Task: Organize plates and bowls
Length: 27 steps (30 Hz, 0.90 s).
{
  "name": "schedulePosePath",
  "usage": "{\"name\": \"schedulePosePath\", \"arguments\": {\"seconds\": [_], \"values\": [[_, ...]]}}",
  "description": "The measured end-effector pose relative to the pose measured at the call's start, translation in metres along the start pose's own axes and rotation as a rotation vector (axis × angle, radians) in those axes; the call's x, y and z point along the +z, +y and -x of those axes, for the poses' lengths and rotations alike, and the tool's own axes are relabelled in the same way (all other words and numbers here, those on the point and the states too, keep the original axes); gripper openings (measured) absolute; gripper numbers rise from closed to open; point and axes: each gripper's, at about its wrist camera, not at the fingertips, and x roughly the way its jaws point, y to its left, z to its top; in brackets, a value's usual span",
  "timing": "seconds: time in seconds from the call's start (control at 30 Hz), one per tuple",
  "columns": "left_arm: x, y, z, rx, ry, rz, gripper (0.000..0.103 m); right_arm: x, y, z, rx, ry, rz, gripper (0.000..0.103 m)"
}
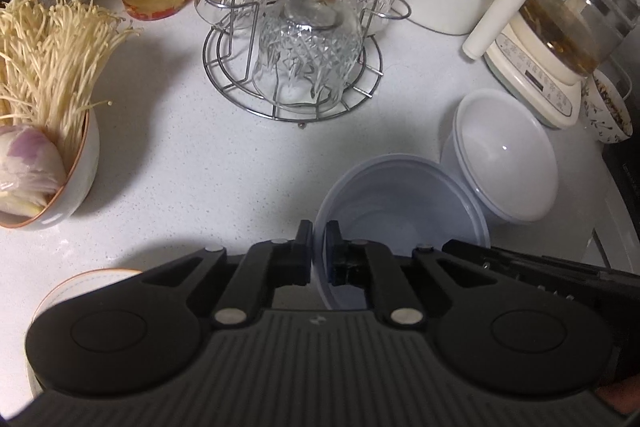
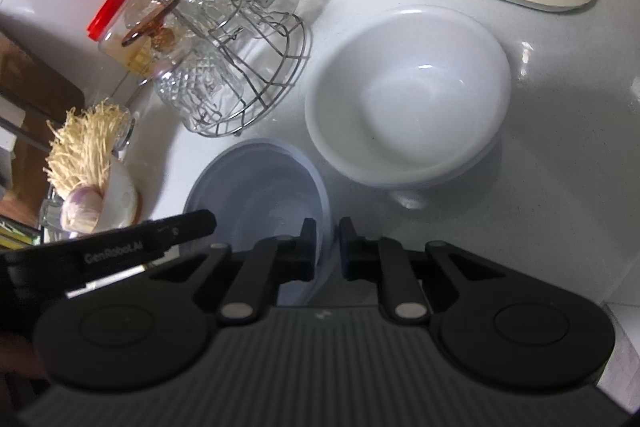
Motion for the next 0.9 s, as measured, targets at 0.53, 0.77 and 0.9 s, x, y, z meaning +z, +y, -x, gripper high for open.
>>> {"name": "schedulePosePath", "arguments": {"seconds": [0.53,0.77,0.9], "values": [[0.003,-0.021,0.055,-0.033,-0.069,-0.009,0.008,0.006,0.007,0.044,0.019,-0.060,0.030,0.015],[0.009,-0.031,0.075,-0.045,-0.117,0.005,0.008,0.015,0.009,0.063,0.026,-0.089,0.052,0.015],[0.015,-0.035,0.084,-0.052,-0.146,0.028,0.008,0.024,0.011,0.070,0.037,-0.105,0.068,0.015]]}}
